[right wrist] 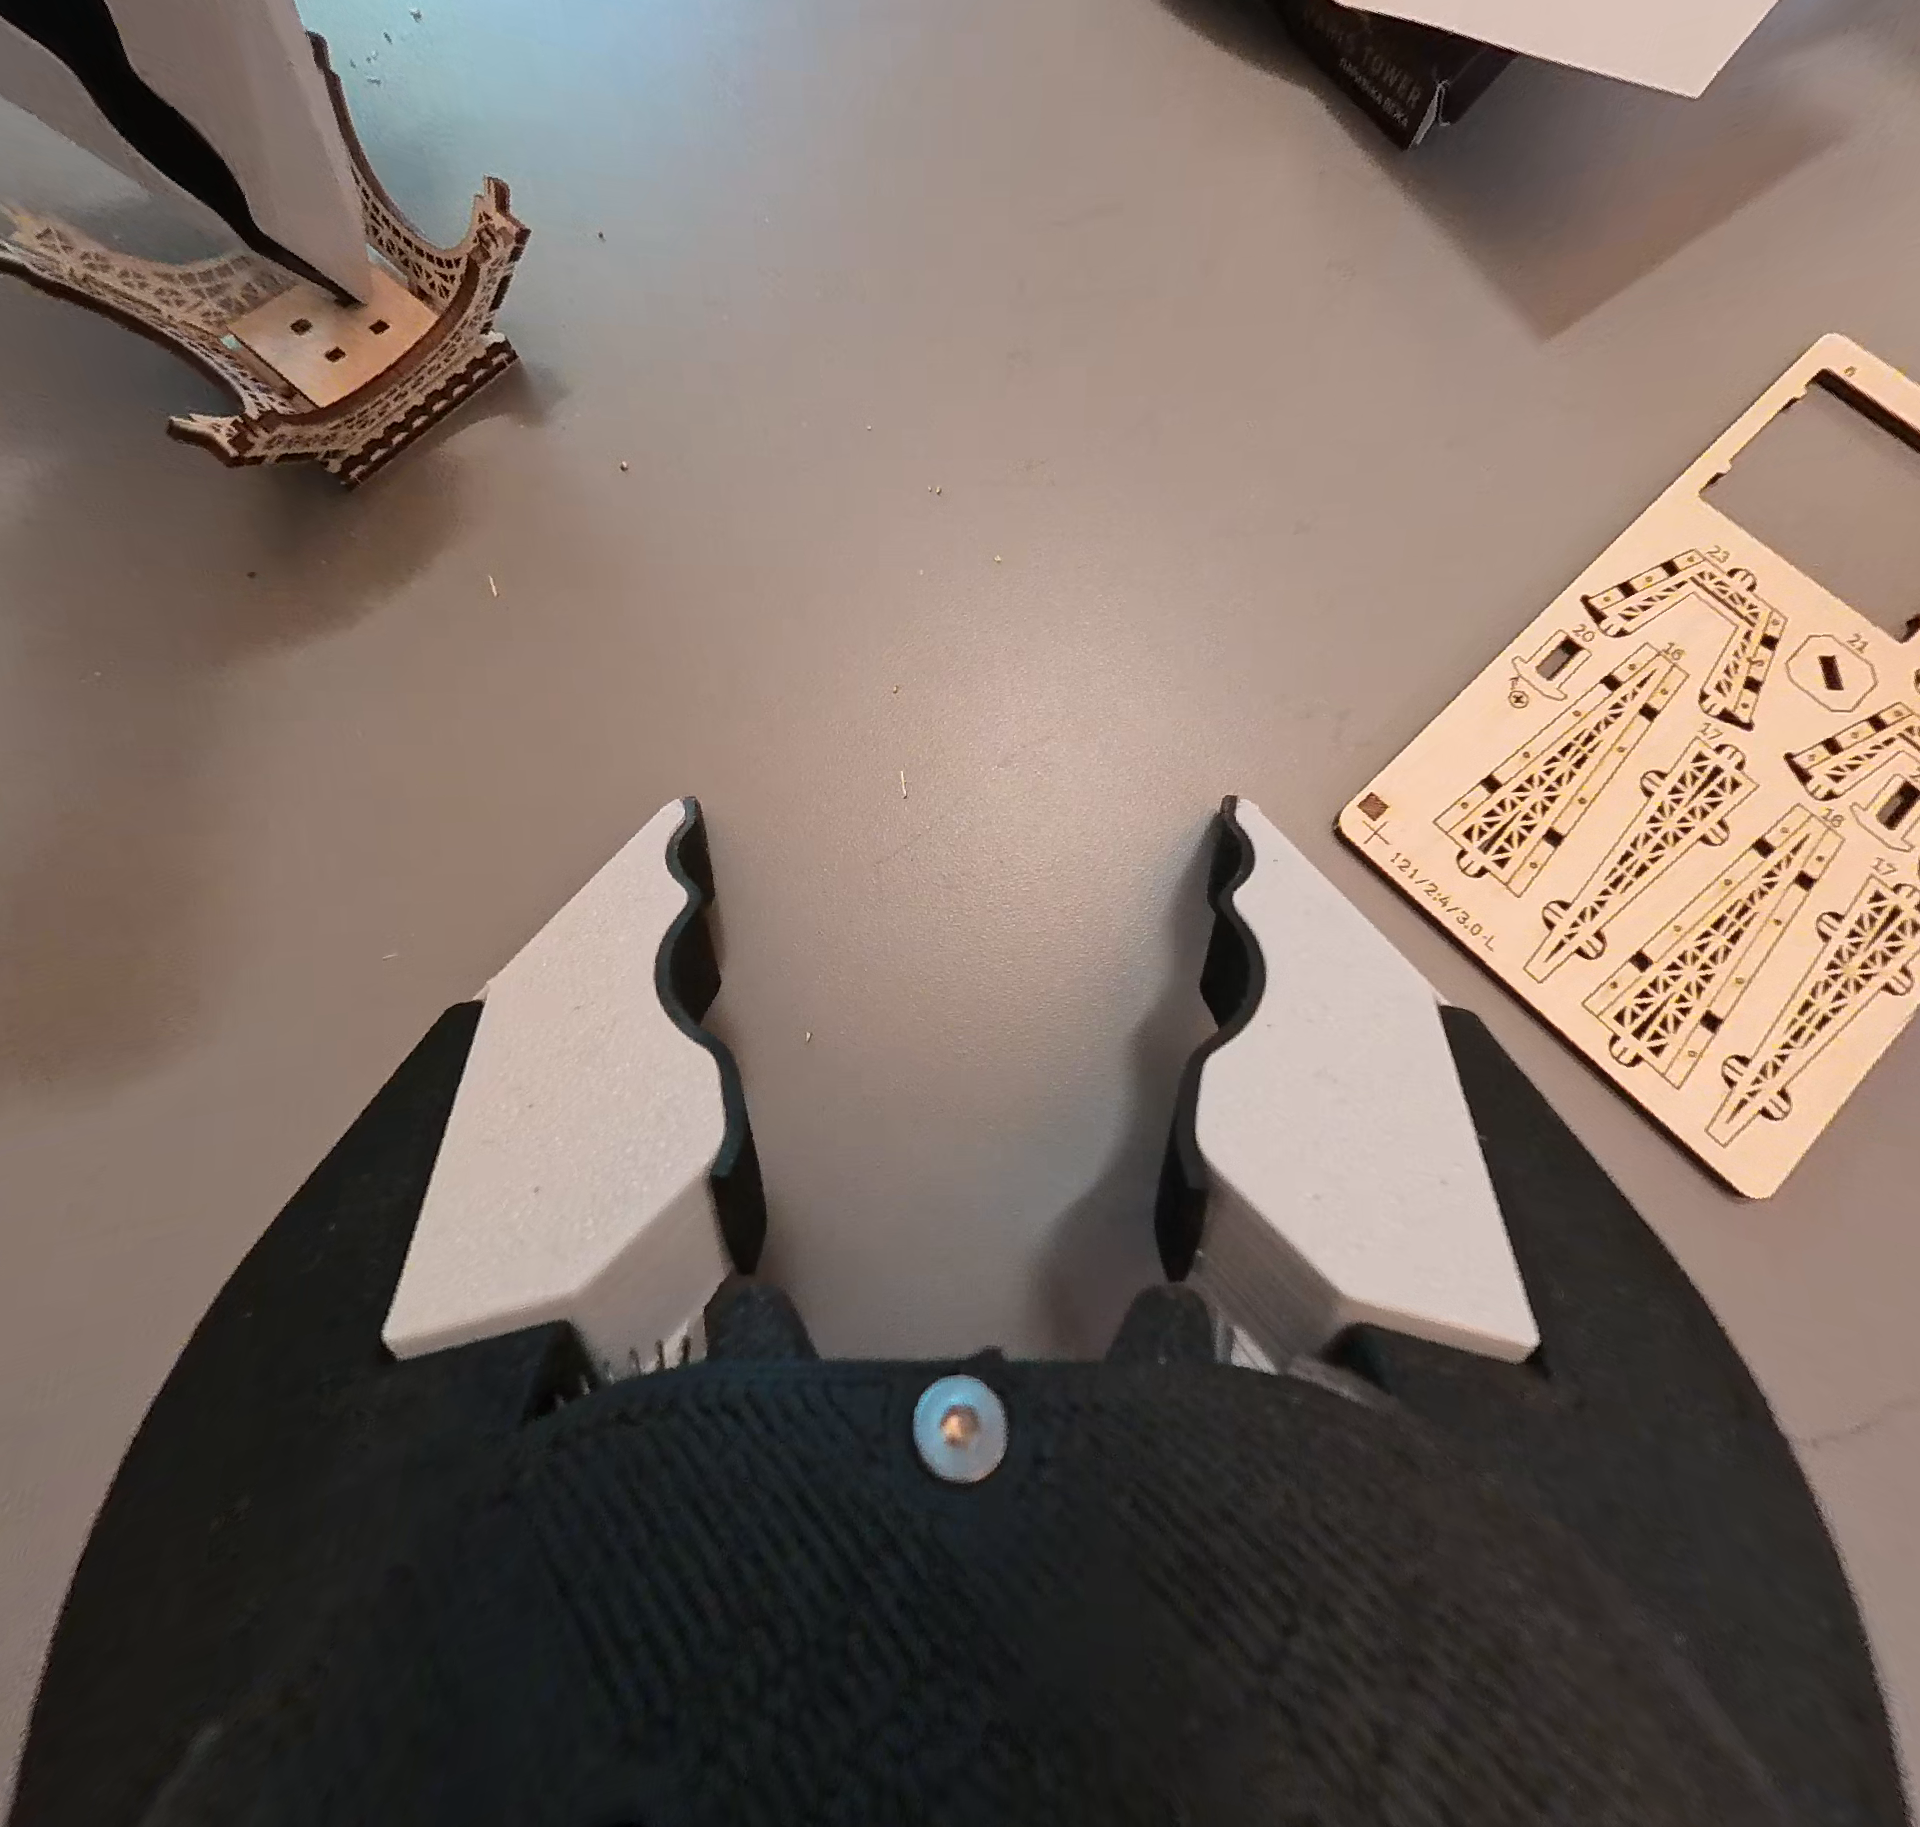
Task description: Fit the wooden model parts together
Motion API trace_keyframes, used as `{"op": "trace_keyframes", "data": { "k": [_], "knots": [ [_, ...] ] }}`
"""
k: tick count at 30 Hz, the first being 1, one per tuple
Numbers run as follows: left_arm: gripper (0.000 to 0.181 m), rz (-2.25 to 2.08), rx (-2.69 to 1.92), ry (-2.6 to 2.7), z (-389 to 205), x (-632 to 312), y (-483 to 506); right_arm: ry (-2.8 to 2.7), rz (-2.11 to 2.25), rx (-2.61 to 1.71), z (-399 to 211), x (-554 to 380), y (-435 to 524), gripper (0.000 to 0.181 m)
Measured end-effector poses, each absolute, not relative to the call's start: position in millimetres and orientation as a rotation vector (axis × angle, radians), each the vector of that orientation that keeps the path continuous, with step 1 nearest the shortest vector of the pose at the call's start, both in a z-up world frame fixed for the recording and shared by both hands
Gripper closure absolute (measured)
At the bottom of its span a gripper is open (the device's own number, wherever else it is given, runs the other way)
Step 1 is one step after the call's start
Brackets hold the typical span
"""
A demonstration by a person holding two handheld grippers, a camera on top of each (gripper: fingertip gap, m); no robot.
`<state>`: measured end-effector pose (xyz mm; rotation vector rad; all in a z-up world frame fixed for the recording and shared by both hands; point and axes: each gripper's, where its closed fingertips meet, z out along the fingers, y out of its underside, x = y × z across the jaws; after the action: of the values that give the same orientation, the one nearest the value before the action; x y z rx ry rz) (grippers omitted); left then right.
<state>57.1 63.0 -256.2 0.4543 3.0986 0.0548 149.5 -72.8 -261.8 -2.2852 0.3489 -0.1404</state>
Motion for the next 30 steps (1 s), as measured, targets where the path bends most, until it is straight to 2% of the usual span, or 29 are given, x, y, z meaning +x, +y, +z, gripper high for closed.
{"op": "trace_keyframes", "data": {
  "k": [13,30],
  "knots": [
    [0.181,-0.138,0.334,3.163,-242.7,52.6,59.3,0.345,-0.144,-2.288,-261.9,149.7,-72.7,0.086],
    [0.181,0.005,0.516,3.069,-254.5,45.4,55.4,0.345,-0.147,-2.288,-261.9,149.6,-72.6,0.086]
  ]
}}
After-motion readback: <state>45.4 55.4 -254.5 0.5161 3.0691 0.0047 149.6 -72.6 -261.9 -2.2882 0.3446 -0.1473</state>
